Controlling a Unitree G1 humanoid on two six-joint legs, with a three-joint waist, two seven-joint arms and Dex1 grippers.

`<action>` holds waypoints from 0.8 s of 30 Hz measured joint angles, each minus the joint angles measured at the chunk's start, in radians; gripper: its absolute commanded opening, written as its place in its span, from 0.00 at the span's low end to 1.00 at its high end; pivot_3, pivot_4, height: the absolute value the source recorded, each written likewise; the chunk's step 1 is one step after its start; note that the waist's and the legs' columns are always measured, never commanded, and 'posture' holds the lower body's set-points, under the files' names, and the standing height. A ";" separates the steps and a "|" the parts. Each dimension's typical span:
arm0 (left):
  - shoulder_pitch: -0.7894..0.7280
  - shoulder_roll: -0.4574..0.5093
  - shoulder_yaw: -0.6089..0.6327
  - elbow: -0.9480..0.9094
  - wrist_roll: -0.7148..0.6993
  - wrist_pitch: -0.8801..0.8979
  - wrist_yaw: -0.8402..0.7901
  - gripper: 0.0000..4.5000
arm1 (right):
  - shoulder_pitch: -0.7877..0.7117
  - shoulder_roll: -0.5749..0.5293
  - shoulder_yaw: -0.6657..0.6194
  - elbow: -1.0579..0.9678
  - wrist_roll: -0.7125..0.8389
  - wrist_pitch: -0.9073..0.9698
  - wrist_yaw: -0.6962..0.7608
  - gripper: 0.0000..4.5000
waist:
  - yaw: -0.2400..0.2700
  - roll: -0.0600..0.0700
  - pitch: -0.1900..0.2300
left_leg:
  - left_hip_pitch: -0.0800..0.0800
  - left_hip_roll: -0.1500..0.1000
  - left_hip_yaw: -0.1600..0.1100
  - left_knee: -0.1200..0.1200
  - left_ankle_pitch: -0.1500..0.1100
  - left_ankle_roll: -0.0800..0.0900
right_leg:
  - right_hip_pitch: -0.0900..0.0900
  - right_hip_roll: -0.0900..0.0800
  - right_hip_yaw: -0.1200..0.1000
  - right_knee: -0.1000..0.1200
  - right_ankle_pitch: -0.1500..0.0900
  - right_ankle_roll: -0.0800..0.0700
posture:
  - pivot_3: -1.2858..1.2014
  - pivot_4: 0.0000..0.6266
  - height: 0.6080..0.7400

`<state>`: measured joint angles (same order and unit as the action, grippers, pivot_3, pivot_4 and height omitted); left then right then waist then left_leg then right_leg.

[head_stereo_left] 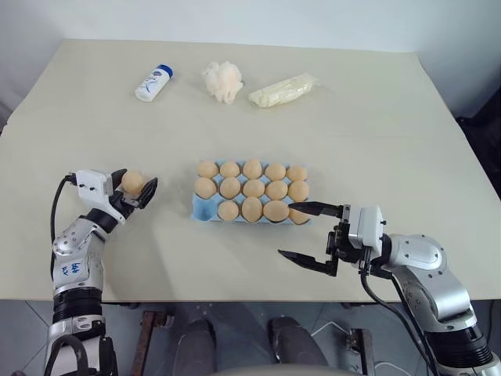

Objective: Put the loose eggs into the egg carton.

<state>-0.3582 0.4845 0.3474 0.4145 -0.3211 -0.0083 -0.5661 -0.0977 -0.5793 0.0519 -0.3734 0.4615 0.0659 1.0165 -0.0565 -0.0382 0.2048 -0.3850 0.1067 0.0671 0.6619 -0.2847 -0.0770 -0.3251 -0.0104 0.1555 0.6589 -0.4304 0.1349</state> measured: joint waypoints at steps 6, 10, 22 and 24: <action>0.010 0.002 -0.008 -0.007 -0.006 -0.018 -0.048 0.43 | 0.021 0.001 0.000 -0.013 0.000 0.000 -0.014 1.00 | 0.000 0.000 0.000 | 0.000 0.000 0.000 0.001 0.000 0.000 | 0.001 0.000 0.000 0.000 0.000 0.000 | 0.52 0.24 1.00; 0.079 0.003 -0.019 -0.150 -0.112 0.024 -0.201 0.43 | 0.039 0.000 0.000 -0.015 -0.001 0.001 -0.020 1.00 | 0.000 0.000 0.000 | 0.000 0.000 0.000 0.001 0.000 0.000 | 0.001 0.000 0.000 0.000 0.000 0.000 | 0.52 0.24 1.00; 0.047 0.035 -0.274 -0.361 -0.115 0.122 -0.400 0.58 | 0.044 0.010 0.000 -0.015 -0.024 -0.002 -0.039 1.00 | -0.002 0.000 0.000 | 0.000 -0.001 0.000 0.001 0.000 0.000 | 0.002 0.001 0.001 -0.002 0.000 0.000 | 0.52 0.24 1.00; 0.039 0.027 -0.288 -0.351 -0.103 0.118 -0.400 0.71 | 0.043 0.016 0.000 -0.015 -0.030 -0.003 -0.046 1.00 | -0.002 0.000 0.000 | 0.000 -0.001 0.000 0.001 0.000 0.000 | 0.001 0.001 0.002 -0.002 0.000 0.000 | 0.52 0.24 1.00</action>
<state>-0.3193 0.5117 0.0590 0.0636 -0.4242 0.1098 -0.9663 -0.0544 -0.5630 0.0519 -0.3884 0.4313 0.0629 0.9708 -0.0587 -0.0379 0.2050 -0.3850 0.1056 0.0675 0.6626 -0.2845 -0.0772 -0.3236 -0.0099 0.1573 0.6566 -0.4304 0.1349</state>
